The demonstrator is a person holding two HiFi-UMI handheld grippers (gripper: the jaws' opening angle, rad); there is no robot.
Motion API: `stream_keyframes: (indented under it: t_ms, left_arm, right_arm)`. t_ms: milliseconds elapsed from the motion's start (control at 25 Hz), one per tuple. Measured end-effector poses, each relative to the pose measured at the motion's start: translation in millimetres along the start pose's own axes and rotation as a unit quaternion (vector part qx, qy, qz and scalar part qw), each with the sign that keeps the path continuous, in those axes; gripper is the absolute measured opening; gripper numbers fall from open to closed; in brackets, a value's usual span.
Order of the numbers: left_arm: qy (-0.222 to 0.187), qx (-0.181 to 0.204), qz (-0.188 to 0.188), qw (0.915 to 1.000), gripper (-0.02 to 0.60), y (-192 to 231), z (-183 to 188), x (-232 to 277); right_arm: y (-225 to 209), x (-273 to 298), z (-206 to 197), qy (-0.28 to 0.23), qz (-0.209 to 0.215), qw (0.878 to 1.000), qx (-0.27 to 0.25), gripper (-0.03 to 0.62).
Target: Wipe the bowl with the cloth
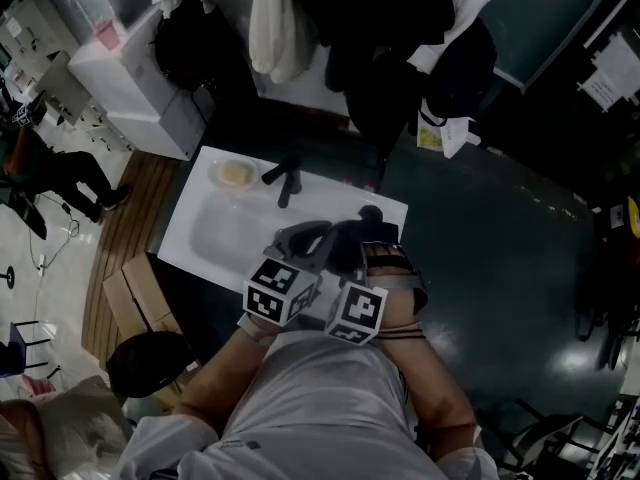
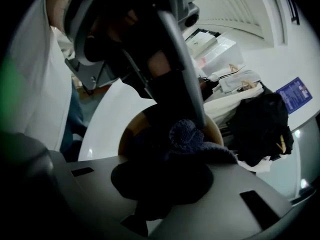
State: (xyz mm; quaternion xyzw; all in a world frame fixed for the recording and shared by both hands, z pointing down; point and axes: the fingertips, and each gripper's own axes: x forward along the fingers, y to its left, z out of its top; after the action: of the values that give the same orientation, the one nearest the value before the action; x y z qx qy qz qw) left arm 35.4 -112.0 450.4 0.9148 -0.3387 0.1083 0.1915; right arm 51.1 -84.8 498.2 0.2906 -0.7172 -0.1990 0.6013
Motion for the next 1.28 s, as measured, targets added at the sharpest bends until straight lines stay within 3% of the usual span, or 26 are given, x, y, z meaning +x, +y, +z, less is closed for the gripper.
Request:
stream_keyframes:
  t_ms: [160,360,640,760,960,1160,1280]
  left_arm:
    - [-0.004,-0.002,-0.004,1.0000,0.041,-1,2,2]
    - [-0.003,-0.017,-0.004,0.9998,0.041,2,-4,5]
    - [-0.008,-0.017,-0.004,0.9998,0.041,2,-2,7]
    - [-0.008,-0.011,0.003,0.9999,0.041,4,-4,6]
    - [-0.011,-0.022,0.010,0.9996,0.041,11,-3,3]
    - [-0.009,-0.023,0.006,0.9997,0.041,11,-2,4]
    - [-0.004,-0.019,0.001,0.9998,0.041,8,-5,6]
  right_arm:
    - [12,-1,5,-0.025,0.040,0.998,0.044,0.080]
    - [18,-8,16,-0.080,0.091,0.985,0.124,0.080]
    - [11,-15,24,-0.143,0.126,0.951,0.243,0.080]
    - [15,-16,25,-0.148,0.156,0.943,0.256,0.078]
    - [21,-15,12,-0.116,0.179,0.952,0.219,0.078]
    - [5,-7,-12,-0.055,0.111,0.977,0.175,0.079]
    - [-2,-2,-20,-0.032,0.066,0.984,0.160,0.080]
